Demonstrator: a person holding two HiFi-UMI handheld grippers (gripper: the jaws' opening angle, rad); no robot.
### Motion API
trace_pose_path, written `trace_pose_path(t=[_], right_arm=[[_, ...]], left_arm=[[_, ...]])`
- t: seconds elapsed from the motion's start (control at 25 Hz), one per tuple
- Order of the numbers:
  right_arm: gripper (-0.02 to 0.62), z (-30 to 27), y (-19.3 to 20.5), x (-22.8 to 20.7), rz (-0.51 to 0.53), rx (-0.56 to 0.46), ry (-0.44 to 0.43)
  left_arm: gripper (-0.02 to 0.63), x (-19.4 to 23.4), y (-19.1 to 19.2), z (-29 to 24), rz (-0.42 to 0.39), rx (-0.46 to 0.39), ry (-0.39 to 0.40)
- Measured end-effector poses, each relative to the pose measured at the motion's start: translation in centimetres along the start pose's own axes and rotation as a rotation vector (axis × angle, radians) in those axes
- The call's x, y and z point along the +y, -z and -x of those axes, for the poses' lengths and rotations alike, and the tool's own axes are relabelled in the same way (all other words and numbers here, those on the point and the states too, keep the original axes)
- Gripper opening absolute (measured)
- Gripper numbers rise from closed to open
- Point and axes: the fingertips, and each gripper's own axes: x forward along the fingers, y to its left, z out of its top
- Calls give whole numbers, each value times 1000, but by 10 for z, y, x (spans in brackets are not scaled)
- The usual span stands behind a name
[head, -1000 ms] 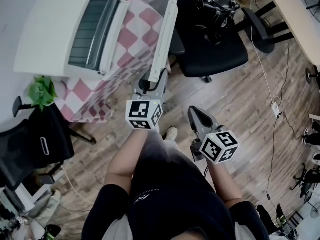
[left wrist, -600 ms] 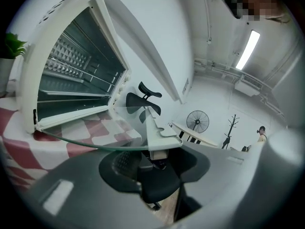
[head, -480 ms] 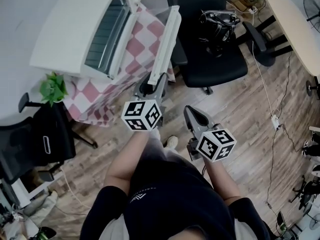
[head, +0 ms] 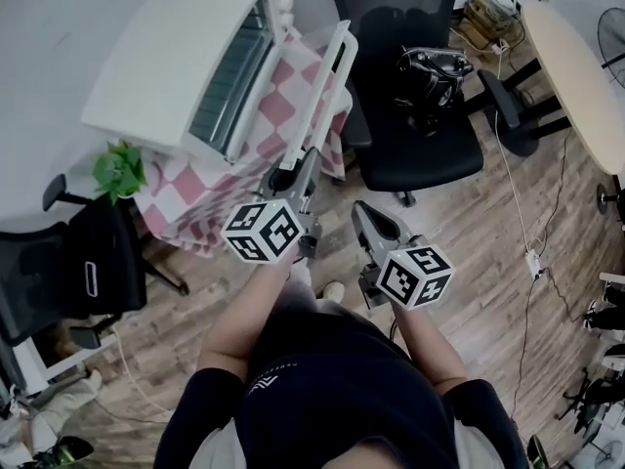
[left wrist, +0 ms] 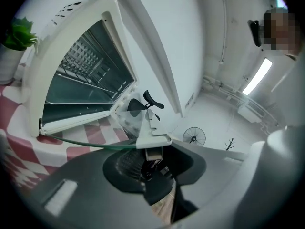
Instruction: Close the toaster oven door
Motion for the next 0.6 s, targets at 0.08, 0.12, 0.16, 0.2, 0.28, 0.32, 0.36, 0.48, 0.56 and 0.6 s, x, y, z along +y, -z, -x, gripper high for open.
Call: trace_pose_path(t=[0.08, 0.12, 0.16, 0.2, 0.28, 0.32, 0.36, 0.48, 0.56, 0.6], right_arm=[[2, -5, -5, 3, 11, 2, -15], [2, -9, -8, 5, 16, 2, -23], [2, -12, -11, 7, 20, 2, -31], [3, -15, -13, 9, 25, 3, -39], [2, -20, -18, 13, 34, 5, -54], [2, -23, -20, 15, 39, 7, -61], [2, -25, -22, 16, 44, 10, -68], [3, -32, -27, 22, 56, 15, -88], [2, -36, -29, 26, 63, 20, -101], [2, -38, -30, 28, 67, 22, -107]], left_arm=[[126, 0, -9, 3, 32, -20, 9], [124, 1, -15, 4, 46, -35, 15], [126, 1, -21, 5, 59, -53, 19], [127, 2, -27, 7, 70, -71, 22], [131, 4, -38, 10, 91, -107, 24], [133, 5, -44, 12, 100, -124, 24], [135, 5, -49, 13, 108, -140, 25], [141, 7, -65, 18, 127, -185, 24], [146, 9, -75, 22, 133, -206, 14], [148, 11, -79, 24, 134, -217, 7]])
